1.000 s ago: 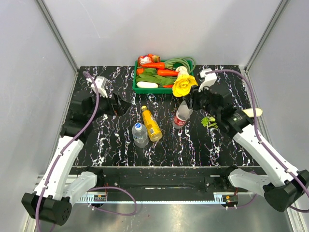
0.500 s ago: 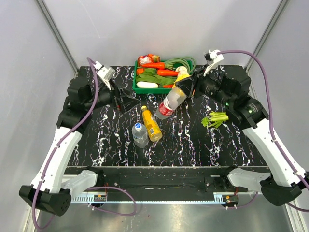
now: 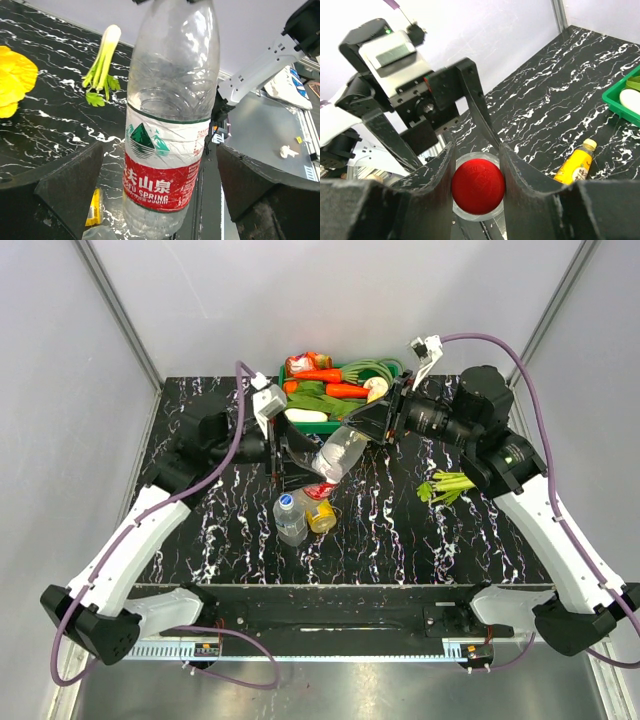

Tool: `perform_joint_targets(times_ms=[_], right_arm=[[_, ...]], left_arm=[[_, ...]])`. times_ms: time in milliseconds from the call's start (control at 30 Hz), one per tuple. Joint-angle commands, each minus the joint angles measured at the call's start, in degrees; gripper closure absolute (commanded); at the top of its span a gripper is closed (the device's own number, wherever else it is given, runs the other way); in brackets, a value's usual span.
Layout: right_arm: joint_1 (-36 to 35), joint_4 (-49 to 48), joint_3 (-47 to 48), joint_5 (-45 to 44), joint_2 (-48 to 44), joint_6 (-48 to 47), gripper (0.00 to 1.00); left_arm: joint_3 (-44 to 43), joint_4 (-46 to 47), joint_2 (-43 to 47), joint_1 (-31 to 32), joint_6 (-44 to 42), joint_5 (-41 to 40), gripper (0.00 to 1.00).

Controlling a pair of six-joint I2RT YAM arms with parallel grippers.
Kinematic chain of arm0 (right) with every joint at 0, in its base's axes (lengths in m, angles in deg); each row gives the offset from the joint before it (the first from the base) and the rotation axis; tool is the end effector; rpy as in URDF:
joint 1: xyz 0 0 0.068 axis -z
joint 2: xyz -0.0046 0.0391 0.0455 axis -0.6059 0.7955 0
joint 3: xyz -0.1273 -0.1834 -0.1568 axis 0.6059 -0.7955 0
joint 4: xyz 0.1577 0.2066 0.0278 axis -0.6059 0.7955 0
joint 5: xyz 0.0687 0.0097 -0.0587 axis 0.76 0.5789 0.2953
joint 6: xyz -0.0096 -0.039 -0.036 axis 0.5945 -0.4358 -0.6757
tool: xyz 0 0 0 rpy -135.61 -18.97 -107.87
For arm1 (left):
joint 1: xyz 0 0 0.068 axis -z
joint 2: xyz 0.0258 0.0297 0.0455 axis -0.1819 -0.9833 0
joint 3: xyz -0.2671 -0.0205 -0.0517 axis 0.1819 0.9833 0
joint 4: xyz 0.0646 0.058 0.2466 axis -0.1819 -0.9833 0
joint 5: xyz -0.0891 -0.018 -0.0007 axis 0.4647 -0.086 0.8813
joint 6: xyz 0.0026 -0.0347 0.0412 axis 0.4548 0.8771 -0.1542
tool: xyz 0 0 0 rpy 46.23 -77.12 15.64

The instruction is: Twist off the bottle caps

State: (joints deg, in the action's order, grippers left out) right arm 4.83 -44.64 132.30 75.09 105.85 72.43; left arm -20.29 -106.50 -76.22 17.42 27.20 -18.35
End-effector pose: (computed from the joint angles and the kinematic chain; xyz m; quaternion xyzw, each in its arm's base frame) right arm 0.1963 0.1460 0.4940 -0.2395 0.6750 0.4763 0.5100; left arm 0.1954 -0.1354 0.4292 0.3885 0.6364 -0.5073 0.4320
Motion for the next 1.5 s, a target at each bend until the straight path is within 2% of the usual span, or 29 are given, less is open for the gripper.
perform_joint_targets(times_ms=[0, 267, 300, 467, 533, 600, 633, 667, 733, 900, 967, 1000, 1033, 1200, 1467], right_arm=[[-0.2, -5.5, -0.6, 1.8, -1.1, 3.5, 1.0], [-0.2, -7.4, -3.2, -4.2, -2.7, 5.6, 1.0], [-0.2, -7.7, -3.4, -4.4, -2.8, 6.0, 1.0], [-0.3, -9.9, -5.0, -6.2, -3.2, 7.5, 1.0], [-0.3, -10.8, -5.7, -7.0, -3.5, 8.0, 1.0], [-0.3, -11.4, -6.4, -7.6, -4.0, 8.4, 1.0], [-0.3, -11.6, -6.5, -8.1, -4.3, 8.3, 0.99], [-0.3, -11.7, -6.6, -8.8, -4.5, 8.3, 0.95], [-0.3, -12.0, -7.1, -11.1, -5.0, 8.7, 0.85], [-0.3, -15.0, -10.0, -15.6, -7.5, 10.0, 0.26], [-0.3, -15.8, -10.8, -17.0, -7.9, 10.4, 0.09], [-0.3, -15.9, -11.1, -17.5, -8.0, 10.6, 0.03], [-0.3, -15.9, -11.2, -17.9, -7.8, 10.8, 0.0], [-0.3, -15.8, -11.4, -18.8, -5.8, 12.8, 0.0], [-0.1, -17.1, -11.3, -20.0, -2.0, 17.1, 0.0]], left_arm=[[2.3, 6.1, -0.6, 2.2, -0.1, 3.6, 0.01], [7.2, 7.5, -1.1, 4.8, 0.6, 2.7, 0.03], [7.6, 7.5, -1.1, 5.1, 0.4, 2.6, 0.06], [8.9, 7.4, -1.1, 5.5, 0.6, 2.3, 0.33], [9.2, 7.4, -1.1, 5.6, 0.6, 2.1, 0.4], [9.6, 7.4, -0.8, 5.5, 0.6, 1.4, 0.43], [9.6, 7.2, -0.7, 5.5, 0.5, 0.8, 0.48], [9.4, 6.9, -0.6, 5.5, 0.3, 0.1, 0.54], [8.7, 5.4, -0.4, 5.6, -0.3, -2.1, 0.57], [6.8, 0.4, 1.0, 5.7, -2.1, -10.1, 0.61], [6.2, -1.7, 1.7, 6.5, -3.4, -14.4, 0.62], [5.8, -3.1, 2.0, 7.2, -3.9, -16.8, 0.62], [5.3, -4.2, 2.2, 7.8, -4.3, -19.6, 0.63], [3.3, -8.9, 2.9, 11.7, -5.3, -35.6, 0.7], [0.0, -14.5, 2.2, 20.3, -6.5, -62.9, 0.72]])
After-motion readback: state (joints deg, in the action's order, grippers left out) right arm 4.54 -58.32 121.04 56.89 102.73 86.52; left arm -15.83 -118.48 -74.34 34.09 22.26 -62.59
